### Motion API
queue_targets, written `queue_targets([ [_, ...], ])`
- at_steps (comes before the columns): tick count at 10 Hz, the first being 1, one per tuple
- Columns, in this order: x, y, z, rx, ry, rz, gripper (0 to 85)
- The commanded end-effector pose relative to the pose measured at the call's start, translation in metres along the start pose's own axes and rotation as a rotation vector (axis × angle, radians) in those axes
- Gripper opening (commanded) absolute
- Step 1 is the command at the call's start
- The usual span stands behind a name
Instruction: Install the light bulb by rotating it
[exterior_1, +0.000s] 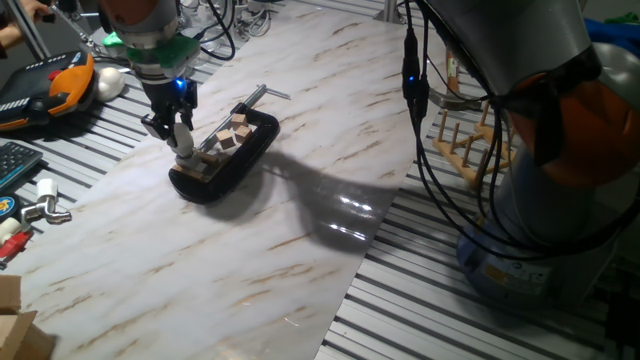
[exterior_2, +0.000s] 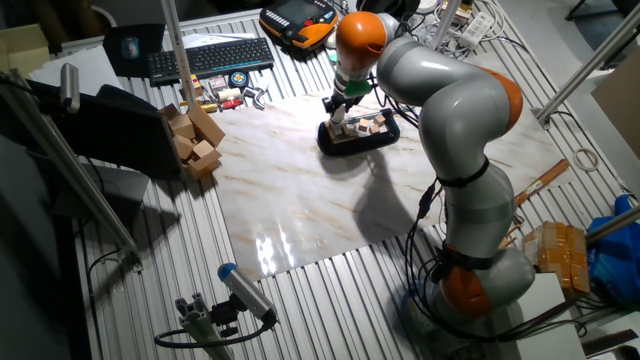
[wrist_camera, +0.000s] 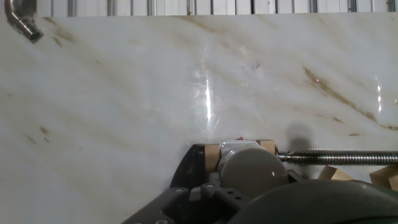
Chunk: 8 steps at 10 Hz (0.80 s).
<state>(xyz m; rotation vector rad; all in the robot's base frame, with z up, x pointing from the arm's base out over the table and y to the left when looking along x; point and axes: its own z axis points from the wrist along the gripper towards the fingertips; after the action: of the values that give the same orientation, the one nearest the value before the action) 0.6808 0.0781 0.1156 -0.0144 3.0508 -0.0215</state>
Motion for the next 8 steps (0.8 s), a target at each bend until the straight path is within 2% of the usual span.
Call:
queue_targets([
  [1,-0.0001,0.0002,-0.0001,-0.002,-0.002,-0.001,0.0],
  [3,-0.0008,0.0007,-0.0010,-0.002,-0.005,-0.019,0.0],
  [6,-0.0013,0.0020,-0.0005,0.019,-0.013,-0.067,0.0],
  [8,-0.0014,0.0018,0.0010,0.003,-0.012,-0.066,0.0],
])
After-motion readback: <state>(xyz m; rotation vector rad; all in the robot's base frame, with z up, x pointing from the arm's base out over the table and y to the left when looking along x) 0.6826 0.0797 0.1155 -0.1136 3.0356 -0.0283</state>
